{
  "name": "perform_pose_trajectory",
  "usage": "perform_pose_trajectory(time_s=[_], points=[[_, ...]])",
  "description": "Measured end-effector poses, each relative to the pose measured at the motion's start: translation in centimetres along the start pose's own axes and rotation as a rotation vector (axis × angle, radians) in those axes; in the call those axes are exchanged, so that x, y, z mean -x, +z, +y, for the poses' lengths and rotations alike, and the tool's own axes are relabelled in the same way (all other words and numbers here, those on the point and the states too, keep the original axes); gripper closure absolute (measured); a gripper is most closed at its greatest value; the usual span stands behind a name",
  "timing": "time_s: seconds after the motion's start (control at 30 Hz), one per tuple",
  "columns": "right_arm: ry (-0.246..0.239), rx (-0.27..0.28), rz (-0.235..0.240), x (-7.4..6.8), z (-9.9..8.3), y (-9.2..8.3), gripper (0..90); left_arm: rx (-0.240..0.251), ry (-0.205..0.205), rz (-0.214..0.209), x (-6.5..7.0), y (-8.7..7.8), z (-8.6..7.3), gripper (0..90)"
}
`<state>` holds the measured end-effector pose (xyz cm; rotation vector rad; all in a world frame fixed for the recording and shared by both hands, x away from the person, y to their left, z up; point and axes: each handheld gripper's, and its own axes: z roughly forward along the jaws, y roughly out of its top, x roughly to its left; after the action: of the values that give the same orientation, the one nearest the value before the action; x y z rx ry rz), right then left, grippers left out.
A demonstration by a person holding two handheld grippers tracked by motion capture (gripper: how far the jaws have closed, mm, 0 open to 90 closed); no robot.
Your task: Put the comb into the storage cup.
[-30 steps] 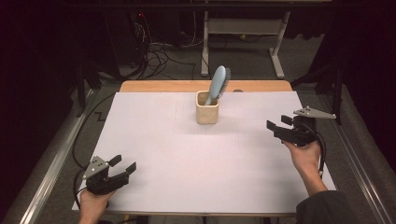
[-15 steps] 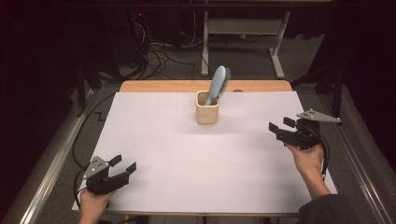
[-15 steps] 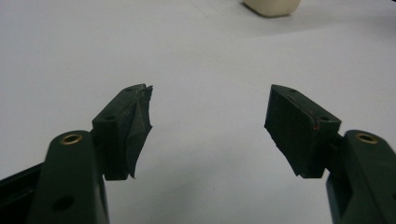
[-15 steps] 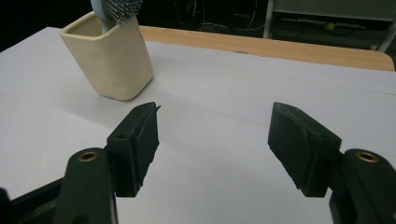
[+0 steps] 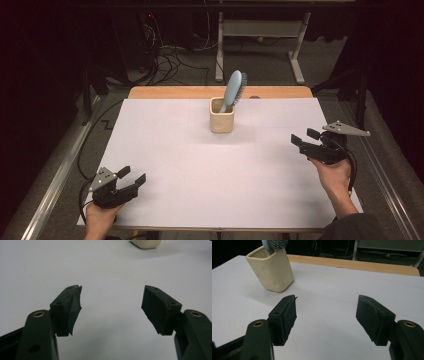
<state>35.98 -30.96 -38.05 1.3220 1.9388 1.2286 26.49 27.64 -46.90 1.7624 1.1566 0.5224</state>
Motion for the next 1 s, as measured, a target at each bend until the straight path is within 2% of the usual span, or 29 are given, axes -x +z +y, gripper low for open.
perform_pose_trajectory(time_s=[0.33, 1.0], points=[[0.009, 0.005, 0.004, 0.2, -0.4, -0.6, 32.5, 0.001, 0.000, 0.000, 0.0, 0.0, 0.0, 32.0], [-0.005, 0.018, 0.015, -0.1, -1.6, -1.4, 30.5, 0.005, -0.002, -0.001, 0.0, 0.0, 0.0, 32.0]])
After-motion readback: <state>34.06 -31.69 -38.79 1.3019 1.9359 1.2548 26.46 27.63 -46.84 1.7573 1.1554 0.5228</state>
